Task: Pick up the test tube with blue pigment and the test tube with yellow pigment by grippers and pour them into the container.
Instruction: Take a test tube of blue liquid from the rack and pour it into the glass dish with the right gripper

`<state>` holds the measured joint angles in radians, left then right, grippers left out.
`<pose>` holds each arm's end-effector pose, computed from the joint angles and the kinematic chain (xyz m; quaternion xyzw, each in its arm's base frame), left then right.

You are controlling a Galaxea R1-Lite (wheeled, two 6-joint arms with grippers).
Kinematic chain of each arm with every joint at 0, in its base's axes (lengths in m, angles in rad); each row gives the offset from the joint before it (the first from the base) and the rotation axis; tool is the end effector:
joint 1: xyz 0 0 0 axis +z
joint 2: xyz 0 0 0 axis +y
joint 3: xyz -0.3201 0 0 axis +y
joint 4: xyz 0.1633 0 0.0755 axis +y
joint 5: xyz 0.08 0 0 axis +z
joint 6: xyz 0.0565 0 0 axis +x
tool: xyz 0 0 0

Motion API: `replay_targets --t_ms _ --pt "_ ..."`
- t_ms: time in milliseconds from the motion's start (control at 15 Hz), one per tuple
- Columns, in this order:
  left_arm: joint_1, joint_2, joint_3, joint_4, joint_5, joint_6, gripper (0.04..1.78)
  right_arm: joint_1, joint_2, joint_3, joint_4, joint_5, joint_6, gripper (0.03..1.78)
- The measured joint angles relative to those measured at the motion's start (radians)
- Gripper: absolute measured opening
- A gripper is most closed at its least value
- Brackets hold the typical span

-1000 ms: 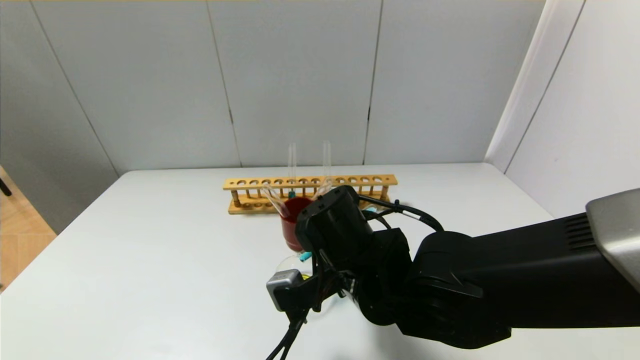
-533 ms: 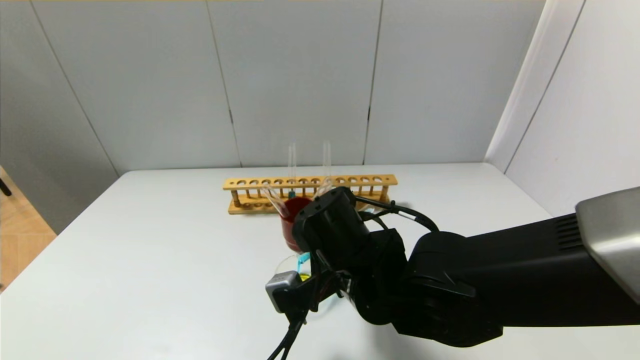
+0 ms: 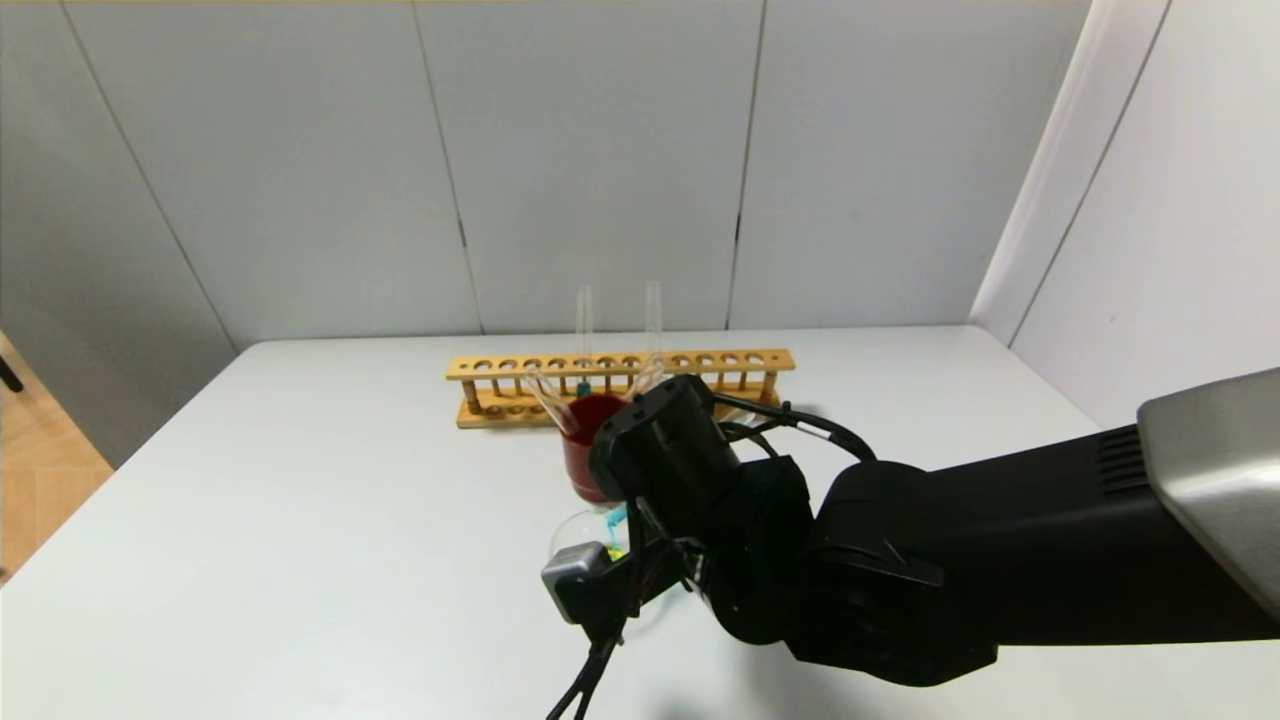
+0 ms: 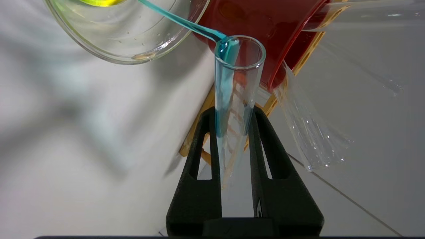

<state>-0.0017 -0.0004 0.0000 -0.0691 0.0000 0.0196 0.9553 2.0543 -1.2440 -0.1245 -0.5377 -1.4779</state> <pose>-0.0207 0.0000 0.0849 0.0098 -0.0347 -0.0005 0.9993 0.2635 0.3226 0.1357 -0.7893 0.0510 0.3105 0.5272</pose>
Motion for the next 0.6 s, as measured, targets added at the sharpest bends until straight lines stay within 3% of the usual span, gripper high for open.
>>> replay_targets --t_ms 600 --pt "0.0 0.0 0.0 0.0 0.0 0.0 1.71 0.019 0.021 -0.046 -0.007 -0.05 -0.111 0.27"
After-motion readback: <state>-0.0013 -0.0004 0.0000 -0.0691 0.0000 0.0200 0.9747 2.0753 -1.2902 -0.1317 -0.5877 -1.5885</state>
